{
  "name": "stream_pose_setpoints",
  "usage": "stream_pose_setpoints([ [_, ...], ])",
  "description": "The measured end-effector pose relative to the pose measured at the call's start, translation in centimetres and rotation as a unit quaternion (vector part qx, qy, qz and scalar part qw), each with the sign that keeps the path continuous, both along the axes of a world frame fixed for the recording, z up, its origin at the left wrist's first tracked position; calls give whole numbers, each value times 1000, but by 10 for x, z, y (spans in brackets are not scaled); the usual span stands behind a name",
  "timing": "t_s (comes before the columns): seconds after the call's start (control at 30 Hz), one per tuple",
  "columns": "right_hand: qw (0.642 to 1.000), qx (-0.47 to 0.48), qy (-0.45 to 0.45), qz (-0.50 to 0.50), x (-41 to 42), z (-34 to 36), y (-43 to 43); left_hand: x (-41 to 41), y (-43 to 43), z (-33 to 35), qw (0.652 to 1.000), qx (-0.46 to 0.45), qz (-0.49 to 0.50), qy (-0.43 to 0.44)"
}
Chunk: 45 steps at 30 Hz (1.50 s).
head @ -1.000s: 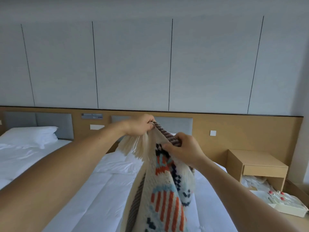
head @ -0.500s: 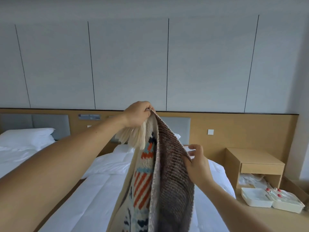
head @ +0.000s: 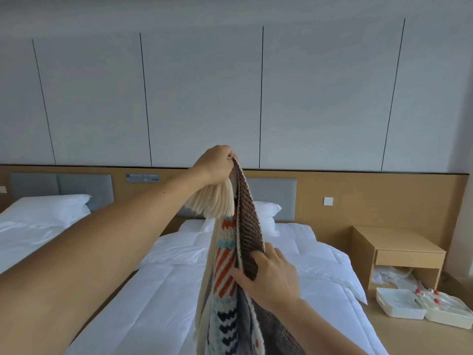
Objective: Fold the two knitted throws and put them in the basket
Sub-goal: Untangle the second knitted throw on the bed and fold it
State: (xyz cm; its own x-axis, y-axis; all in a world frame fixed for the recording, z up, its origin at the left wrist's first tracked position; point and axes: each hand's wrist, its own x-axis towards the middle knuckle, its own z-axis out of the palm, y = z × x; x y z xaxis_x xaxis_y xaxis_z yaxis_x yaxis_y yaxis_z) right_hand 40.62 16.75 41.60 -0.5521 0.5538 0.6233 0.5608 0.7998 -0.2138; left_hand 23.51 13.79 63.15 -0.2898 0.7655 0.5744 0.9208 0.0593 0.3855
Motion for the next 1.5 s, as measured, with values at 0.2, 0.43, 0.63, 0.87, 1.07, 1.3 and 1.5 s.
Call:
stream_pose_setpoints([
  [0.2, 996, -46, -37, 63, 9, -30, 9, -17, -1, -1, 999, 17, 42, -13],
  [0.43, 980, -151, 80, 99, 45, -14, 39, -67, -7, -23, 991, -23, 133, -16],
  [0.63, 966, -142, 170, 134, 64, 17, 56, -112, -10, -66, 983, -69, 158, -60],
  [0.87, 941, -326, 47, 77, 64, 34, 72, -130, -22, -86, 987, -62, 106, -100],
  [1.07, 934, -347, 44, 68, 61, 30, 70, -127, -30, -80, 995, -39, 54, -81],
  [1.3, 948, -317, 38, 0, 68, 60, 85, -130, -53, -87, 991, -122, 3, -54],
  [1.5, 990, -116, 2, -77, 51, 113, 78, -132, -54, -105, 989, -119, 73, -44],
])
